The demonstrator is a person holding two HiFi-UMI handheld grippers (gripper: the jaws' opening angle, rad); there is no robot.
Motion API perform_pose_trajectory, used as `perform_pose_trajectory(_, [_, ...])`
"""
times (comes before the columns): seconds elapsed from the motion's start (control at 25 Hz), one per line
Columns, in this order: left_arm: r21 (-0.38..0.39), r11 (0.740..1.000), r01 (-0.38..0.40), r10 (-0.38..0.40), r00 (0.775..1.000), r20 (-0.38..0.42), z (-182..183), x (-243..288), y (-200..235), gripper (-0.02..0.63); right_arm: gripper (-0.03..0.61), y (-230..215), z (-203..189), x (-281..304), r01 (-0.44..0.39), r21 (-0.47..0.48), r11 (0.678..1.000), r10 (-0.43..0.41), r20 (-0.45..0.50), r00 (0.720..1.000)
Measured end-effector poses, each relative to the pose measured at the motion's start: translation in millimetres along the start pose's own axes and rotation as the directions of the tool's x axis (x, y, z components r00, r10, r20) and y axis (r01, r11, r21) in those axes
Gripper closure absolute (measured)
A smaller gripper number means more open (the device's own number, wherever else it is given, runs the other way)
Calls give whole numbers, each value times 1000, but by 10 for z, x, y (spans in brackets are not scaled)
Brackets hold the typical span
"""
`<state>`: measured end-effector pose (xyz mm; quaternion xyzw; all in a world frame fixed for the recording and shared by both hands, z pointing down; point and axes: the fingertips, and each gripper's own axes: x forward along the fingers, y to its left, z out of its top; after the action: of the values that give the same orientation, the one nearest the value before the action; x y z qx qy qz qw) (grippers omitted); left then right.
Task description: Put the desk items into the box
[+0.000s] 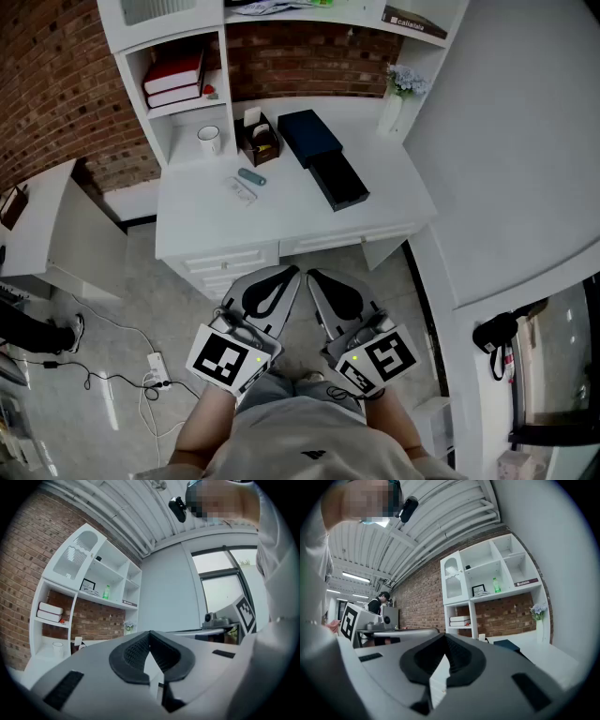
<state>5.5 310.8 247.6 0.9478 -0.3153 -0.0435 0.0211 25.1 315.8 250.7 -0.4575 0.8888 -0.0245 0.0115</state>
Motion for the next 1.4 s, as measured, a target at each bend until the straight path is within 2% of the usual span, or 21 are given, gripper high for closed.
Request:
perform_pose_trajectory(0.68, [16,1000,9,-9,1000,11,9,-12,174,603,571,13,-24,143,14,23,1000,-14,-2,1000])
perform_pose_trajectory(1.2, [32,999,23,-24,1000,14,-22,-107,559,603,569,25,-91,524,23,44,999,-23,-12,1000])
perform_pose_trajectory(1.4, [46,999,0,0,1000,-12,-52,-75,714,603,569,-16,-118,691,7,54,999,-5,-30,1000])
